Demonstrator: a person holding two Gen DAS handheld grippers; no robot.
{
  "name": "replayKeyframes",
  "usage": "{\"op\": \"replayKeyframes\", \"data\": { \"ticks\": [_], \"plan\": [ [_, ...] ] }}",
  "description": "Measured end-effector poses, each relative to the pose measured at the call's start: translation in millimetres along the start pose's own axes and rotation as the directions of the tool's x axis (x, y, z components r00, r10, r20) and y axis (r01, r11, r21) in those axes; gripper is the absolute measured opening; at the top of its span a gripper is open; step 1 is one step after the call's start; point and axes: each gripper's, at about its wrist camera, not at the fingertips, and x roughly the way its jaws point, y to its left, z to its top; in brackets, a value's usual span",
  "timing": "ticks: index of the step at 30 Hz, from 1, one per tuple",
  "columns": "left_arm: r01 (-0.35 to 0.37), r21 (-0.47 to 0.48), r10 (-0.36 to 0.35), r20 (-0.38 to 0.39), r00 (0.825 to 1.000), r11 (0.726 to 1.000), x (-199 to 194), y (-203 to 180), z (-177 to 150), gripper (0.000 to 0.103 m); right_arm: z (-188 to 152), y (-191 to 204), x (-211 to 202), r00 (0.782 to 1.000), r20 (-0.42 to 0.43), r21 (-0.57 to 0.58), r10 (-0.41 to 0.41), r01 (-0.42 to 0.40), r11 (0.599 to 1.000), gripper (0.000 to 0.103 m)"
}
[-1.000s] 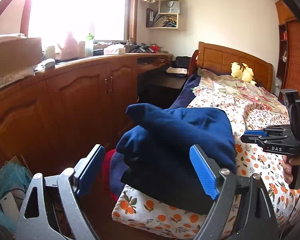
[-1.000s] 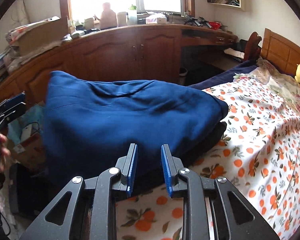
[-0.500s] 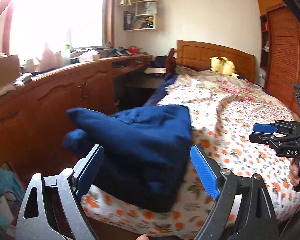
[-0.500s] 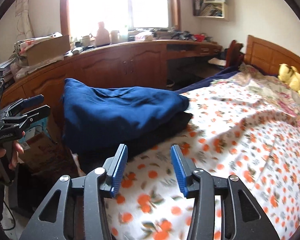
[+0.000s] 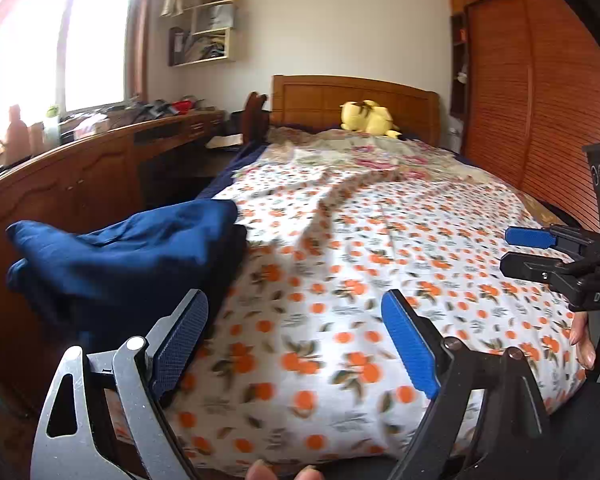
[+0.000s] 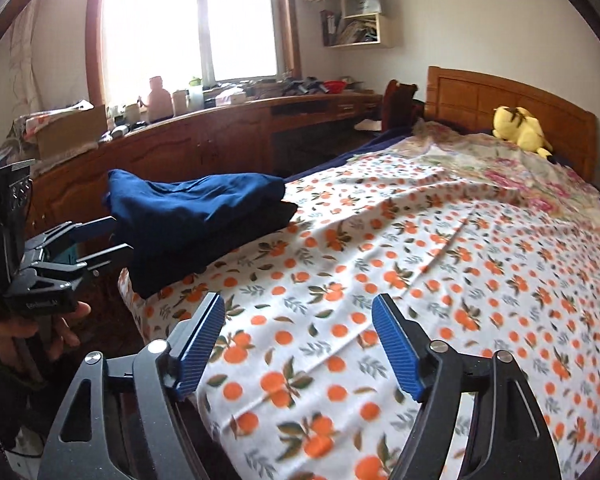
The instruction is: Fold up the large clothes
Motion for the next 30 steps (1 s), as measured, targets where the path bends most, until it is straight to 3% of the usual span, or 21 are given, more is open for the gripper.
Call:
{"op": "replayKeyframes", "data": {
  "ticks": [9, 16, 21, 30],
  "plan": [
    [0.091, 0.040, -0.089, -0.049, 0.995, 0.995, 19, -88, 2, 0.089, -41, -26, -47, 0.989, 0.006, 0.066, -0.148, 0.148, 0.987, 0.083],
    [0.208, 0.035, -0.204, -0.093, 0.975, 0.978, 39, -148, -7, 0.089, -66, -45, -74, 0.967, -0.017, 0.204, -0.254, 0.252, 0.946, 0.083],
    [0.230, 0.057, -0.223, -0.101, 0.969, 0.972, 28, -179, -7, 0.089, -73, -43, -106, 0.949, -0.022, 0.260, -0.314, 0.309, 0.915, 0.083],
    [0.230, 0.038, -0.228, -0.050, 0.972, 0.972, -24, -190, 17, 0.089, -57, -11, -191, 0.909, 0.081, 0.287, -0.409, 0.372, 0.883, 0.083]
  ]
}}
